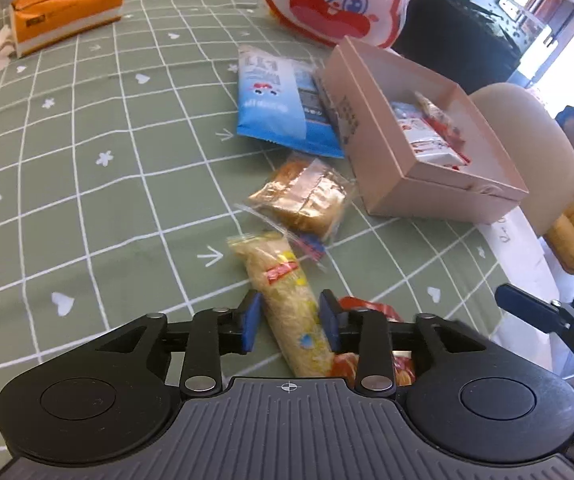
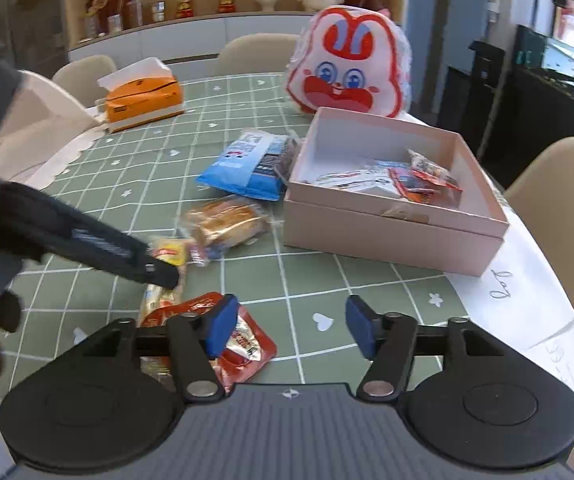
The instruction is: Organize snacks
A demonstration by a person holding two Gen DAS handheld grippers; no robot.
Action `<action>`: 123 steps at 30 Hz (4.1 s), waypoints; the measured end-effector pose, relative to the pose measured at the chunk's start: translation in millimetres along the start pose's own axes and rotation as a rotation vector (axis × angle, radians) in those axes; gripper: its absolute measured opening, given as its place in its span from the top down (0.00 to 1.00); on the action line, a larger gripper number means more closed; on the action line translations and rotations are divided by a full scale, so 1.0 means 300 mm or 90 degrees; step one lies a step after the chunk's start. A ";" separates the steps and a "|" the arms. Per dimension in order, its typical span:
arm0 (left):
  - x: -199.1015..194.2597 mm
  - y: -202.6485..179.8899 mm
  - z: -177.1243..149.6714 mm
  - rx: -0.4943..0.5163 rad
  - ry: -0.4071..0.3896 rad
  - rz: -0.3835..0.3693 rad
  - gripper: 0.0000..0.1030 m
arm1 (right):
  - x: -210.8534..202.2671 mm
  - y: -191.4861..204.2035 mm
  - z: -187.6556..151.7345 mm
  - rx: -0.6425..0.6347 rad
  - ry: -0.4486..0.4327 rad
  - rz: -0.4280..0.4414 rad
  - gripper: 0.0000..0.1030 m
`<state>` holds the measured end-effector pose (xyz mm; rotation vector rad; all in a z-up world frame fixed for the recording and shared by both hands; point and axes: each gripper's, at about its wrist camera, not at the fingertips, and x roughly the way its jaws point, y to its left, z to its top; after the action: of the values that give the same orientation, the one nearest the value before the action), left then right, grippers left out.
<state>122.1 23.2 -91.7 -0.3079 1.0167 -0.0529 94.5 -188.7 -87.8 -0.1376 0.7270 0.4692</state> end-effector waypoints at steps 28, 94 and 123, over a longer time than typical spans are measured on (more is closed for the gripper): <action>-0.072 0.047 -0.107 0.020 -0.018 0.098 0.66 | 0.158 0.007 -0.081 -0.087 0.089 0.100 0.03; -0.149 0.171 -0.150 -0.076 0.019 0.073 0.67 | 0.158 0.140 -0.021 -0.172 0.101 0.201 0.33; -0.209 -0.148 -0.166 0.066 -0.030 -0.056 0.68 | -0.179 -0.211 0.046 -0.004 -0.014 0.030 0.33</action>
<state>51.2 -18.8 -51.8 -0.2578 0.9507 -0.1759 97.0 -260.6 -43.9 -0.1213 0.7078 0.5182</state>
